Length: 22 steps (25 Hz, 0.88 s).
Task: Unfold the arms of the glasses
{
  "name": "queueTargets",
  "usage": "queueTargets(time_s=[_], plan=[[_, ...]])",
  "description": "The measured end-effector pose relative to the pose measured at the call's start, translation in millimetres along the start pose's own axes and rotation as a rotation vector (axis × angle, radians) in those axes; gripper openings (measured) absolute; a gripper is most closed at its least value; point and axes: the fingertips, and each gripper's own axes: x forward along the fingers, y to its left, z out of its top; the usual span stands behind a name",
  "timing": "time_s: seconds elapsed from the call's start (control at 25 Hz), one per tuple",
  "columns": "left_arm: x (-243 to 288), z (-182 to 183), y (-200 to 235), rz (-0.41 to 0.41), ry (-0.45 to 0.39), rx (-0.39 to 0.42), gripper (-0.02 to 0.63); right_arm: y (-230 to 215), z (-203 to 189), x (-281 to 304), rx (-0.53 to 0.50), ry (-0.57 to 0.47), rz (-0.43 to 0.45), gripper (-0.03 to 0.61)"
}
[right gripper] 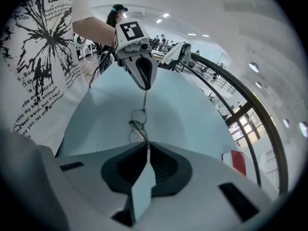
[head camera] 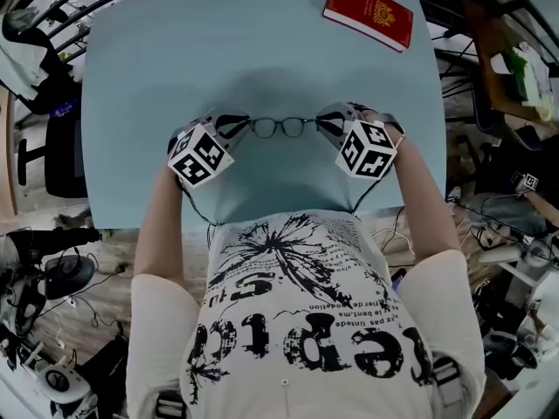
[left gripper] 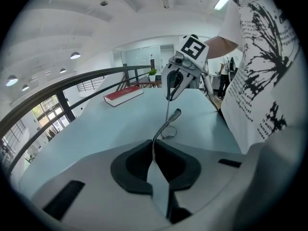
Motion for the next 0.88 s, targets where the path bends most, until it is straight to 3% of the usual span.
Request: queueTargets(time_s=[0.28,0.4,0.64,0.88], plan=[[2,4,-9,0.005,-0.032,-0.047,0.042,6,10,5,0.080,-0.050,0.009,0.040],[-2,9,-13,0.004,-0.054,-0.083,0.150,7,12,4,0.113,-0.073,0.001,0.094],[-25,24,-18,0.081,-0.114,-0.087,0.179,14,18,-7,0.163,-0.125,-0.045,0.150],[-55,43,-28,0.187,-0.206,-0.104,0.176,20,22,-31,0.257,-0.198,-0.151,0.148]])
